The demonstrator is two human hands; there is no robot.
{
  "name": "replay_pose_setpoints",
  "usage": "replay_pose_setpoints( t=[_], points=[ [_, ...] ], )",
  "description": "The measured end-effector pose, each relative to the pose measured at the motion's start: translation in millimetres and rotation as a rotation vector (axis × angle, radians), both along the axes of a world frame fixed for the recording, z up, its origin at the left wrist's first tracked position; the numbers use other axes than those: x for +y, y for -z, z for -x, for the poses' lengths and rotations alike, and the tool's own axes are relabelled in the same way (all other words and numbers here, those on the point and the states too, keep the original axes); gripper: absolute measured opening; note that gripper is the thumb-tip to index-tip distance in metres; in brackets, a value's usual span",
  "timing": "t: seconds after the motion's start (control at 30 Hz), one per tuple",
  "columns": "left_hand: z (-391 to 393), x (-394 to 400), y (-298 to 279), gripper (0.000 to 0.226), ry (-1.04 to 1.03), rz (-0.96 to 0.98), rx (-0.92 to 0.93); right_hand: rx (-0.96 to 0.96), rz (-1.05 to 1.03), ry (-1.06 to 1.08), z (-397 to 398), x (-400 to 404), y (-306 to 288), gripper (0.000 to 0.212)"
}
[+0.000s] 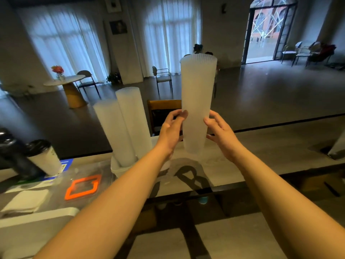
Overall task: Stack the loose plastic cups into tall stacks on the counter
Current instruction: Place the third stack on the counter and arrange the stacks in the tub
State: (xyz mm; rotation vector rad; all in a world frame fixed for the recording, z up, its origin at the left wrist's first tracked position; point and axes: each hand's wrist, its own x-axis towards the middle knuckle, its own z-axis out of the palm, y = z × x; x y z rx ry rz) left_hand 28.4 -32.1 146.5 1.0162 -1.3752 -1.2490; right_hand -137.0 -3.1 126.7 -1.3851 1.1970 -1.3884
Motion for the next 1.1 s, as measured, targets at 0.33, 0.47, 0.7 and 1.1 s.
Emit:
replay_pose_setpoints(
  t=[0.33, 0.47, 0.7, 1.1],
  points=[
    [-74, -9, -19, 0.032, -0.276, -0.069, 0.164, -0.004, 0.039, -0.179, -82, -38, -19, 0.043],
    [-87, -16, -6, 0.036, -0.314, -0.121, 0.176, 0.004, -0.003, -0.219, -96, -50, -7, 0.043],
    [-84, -23, 34, 0.041, -0.351, -0.178, 0.262, 0.013, -0.088, -0.217, -96, -64, 27, 0.040],
    [-104, -16, 68, 0.029, -0.295, -0.310, 0.257, 0.066, -0.188, -0.217, -107, -61, 69, 0.047]
  ],
)
